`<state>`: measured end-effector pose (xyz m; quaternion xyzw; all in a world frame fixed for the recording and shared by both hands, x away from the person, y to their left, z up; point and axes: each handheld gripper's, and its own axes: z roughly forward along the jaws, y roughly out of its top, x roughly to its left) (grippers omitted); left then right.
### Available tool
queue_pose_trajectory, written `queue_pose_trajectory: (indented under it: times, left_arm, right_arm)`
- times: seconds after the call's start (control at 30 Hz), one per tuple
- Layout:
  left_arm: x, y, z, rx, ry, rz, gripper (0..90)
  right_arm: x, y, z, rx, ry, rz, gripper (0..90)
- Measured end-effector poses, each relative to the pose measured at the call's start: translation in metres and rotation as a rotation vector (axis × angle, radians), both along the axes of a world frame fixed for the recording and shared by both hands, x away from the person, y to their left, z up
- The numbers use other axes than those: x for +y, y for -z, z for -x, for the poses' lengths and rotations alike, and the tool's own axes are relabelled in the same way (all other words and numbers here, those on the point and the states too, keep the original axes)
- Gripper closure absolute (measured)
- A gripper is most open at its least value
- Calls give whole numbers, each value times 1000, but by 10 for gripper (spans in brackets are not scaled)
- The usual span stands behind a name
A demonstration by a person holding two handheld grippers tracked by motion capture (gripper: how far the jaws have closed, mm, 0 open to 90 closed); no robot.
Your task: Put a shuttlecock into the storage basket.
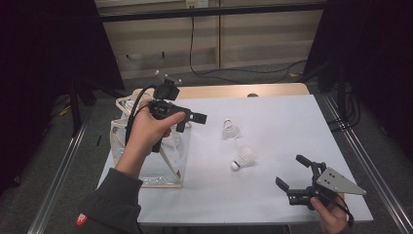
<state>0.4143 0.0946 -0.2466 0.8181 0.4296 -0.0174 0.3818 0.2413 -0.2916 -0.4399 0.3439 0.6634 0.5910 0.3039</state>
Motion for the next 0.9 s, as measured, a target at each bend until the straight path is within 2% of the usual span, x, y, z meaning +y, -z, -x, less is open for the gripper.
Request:
queue_pose_trajectory:
  times: [0.57, 0.9]
  left_arm:
    - [-17, 11, 4, 0, 59, -16, 136]
    - [-20, 17, 10, -10, 69, -14, 125]
  right_arm:
    - [-3, 0, 0, 2, 6, 1, 3]
    - [-2, 0, 0, -1, 1, 3, 4]
